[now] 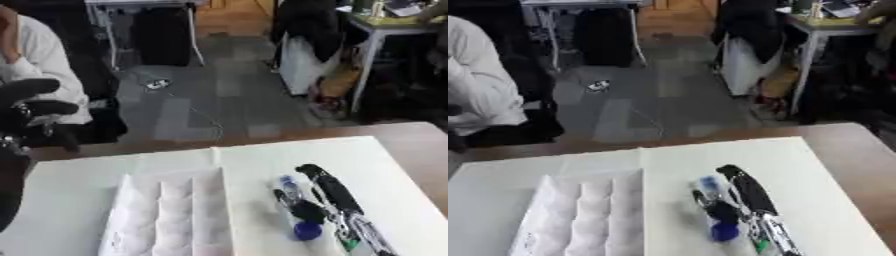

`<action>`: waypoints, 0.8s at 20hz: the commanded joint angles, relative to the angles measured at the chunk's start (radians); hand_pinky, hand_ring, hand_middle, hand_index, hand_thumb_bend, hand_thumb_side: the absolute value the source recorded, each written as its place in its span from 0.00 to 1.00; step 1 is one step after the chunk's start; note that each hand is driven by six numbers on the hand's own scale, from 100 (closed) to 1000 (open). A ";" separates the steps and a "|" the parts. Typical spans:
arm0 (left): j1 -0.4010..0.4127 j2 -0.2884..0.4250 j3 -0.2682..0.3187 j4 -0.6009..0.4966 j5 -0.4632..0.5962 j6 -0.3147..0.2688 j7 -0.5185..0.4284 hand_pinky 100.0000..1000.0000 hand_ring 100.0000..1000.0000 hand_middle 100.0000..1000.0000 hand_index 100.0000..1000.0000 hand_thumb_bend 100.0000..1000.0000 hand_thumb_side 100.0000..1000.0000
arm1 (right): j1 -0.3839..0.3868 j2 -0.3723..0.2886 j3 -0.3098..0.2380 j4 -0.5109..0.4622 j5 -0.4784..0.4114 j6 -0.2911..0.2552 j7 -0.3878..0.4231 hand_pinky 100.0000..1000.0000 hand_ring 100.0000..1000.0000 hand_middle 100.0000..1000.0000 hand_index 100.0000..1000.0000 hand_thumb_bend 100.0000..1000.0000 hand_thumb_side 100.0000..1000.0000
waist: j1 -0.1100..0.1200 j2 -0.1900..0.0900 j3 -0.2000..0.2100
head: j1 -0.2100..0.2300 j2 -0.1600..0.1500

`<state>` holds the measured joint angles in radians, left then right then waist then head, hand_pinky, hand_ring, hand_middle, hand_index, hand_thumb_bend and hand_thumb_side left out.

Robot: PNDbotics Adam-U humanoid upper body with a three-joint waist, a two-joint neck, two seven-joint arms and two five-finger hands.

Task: Pick up objects on the table and place them in the box.

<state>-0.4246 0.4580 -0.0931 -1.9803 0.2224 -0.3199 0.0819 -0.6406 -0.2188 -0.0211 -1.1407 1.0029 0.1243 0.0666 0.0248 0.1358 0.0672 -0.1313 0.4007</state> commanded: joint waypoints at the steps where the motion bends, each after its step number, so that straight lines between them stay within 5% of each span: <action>1: -0.018 0.020 0.002 -0.020 0.000 -0.002 -0.001 0.37 0.64 0.76 0.81 0.49 0.85 | -0.009 -0.006 -0.002 -0.006 0.023 0.007 0.025 0.91 0.92 0.90 0.88 0.42 0.59 | 0.000 -0.019 0.002 | 0.007 -0.002; 16: -0.028 0.012 -0.003 -0.020 0.006 -0.002 -0.002 0.37 0.64 0.76 0.81 0.49 0.85 | -0.050 -0.037 -0.014 0.063 0.010 0.024 0.065 0.95 1.00 0.95 0.97 0.50 0.50 | -0.002 -0.019 0.011 | -0.016 -0.003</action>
<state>-0.4356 0.4576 -0.0991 -1.9803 0.2239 -0.3202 0.0817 -0.6671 -0.2320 -0.0283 -1.0733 1.0193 0.1461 0.1354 0.0233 0.1347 0.0769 -0.1374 0.4014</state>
